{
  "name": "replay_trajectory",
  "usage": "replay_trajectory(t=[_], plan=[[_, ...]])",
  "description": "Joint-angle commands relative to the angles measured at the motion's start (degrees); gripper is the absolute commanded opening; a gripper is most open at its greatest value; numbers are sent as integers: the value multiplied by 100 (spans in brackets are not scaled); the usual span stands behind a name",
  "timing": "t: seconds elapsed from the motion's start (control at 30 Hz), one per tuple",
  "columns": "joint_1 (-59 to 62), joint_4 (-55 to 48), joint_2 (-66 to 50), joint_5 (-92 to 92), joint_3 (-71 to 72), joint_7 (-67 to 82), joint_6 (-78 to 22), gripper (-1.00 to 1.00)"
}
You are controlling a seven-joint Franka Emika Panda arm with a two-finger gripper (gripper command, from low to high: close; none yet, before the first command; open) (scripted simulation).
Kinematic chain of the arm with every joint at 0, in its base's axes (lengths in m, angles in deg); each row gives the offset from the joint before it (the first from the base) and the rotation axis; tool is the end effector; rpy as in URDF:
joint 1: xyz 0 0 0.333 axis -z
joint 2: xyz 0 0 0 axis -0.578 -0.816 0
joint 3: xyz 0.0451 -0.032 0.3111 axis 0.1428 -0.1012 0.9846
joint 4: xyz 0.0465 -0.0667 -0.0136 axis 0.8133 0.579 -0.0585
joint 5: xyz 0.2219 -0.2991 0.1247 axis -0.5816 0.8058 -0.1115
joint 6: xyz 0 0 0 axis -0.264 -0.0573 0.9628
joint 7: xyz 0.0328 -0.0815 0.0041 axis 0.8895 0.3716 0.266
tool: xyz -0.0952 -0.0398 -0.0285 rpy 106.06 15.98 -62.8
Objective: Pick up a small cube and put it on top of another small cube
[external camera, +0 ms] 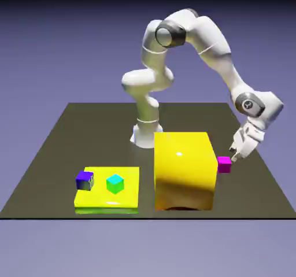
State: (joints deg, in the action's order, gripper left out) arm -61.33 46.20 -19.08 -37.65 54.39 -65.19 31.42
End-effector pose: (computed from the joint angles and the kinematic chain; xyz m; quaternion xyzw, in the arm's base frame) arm 0.2765 0.4284 0.1823 0.9016 0.3089 -0.0876 0.2898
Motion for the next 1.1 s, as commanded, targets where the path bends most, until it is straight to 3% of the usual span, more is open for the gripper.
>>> replay_trajectory(t=[0.0, 0.1, 0.27, 0.3, 0.43, 0.9, 1.07], plan=[[-67, -144, -208, 55, 87, 9, -247, 0], [-190, -558, -774, 12, 227, 97, -988, 0], [-108, -91, -1142, 462, -88, -173, -269, 0], [-108, -91, -1143, 462, -88, -173, -268, -100], [-167, -536, -759, 11, 246, 103, -982, -100], [2739, 2298, 1520, -30, 2875, 928, -204, -100], [2566, 2545, 967, 716, 2298, 437, 151, -100]])
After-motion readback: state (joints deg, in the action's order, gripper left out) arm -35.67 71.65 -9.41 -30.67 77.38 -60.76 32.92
